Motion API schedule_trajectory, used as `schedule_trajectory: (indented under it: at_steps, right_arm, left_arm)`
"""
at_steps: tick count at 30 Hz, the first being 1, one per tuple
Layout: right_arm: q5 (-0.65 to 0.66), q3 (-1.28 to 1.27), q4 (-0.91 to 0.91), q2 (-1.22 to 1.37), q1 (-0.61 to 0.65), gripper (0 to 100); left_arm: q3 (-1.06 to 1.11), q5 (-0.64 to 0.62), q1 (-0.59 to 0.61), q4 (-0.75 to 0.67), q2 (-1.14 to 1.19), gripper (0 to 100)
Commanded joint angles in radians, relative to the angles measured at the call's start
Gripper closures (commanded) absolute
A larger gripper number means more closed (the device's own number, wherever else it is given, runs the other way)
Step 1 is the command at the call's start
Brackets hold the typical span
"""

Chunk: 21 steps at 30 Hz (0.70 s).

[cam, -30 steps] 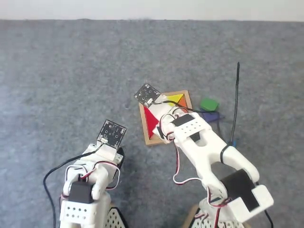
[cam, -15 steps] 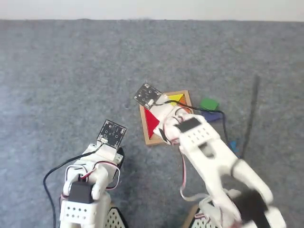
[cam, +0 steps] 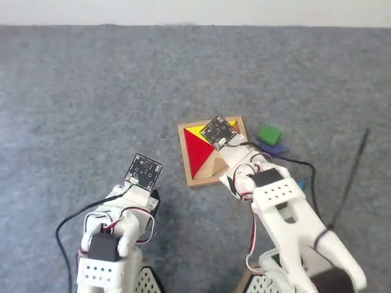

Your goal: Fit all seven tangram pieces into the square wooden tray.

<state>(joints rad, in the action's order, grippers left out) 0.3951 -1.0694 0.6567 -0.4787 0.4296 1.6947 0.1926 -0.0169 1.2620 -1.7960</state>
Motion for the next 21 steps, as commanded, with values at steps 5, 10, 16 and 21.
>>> schedule_trajectory:
  at_steps: [5,10,16,21]
  right_arm:
    - [-0.006,0.193,-0.008,0.262,-0.012,99.0]
    - [-0.008,0.265,-0.013,0.320,-0.012,99.0]
    - [-0.011,0.356,-0.013,0.406,-0.013,99.0]
    - [-0.011,0.453,-0.005,0.495,-0.013,99.0]
  left_arm:
    - [-0.012,-0.008,0.000,0.003,-0.021,88]
    - [-0.012,-0.008,0.000,0.003,-0.021,88]
    - [-0.012,-0.008,0.000,0.003,-0.021,88]
    - [-0.012,-0.008,0.000,0.003,-0.021,88]
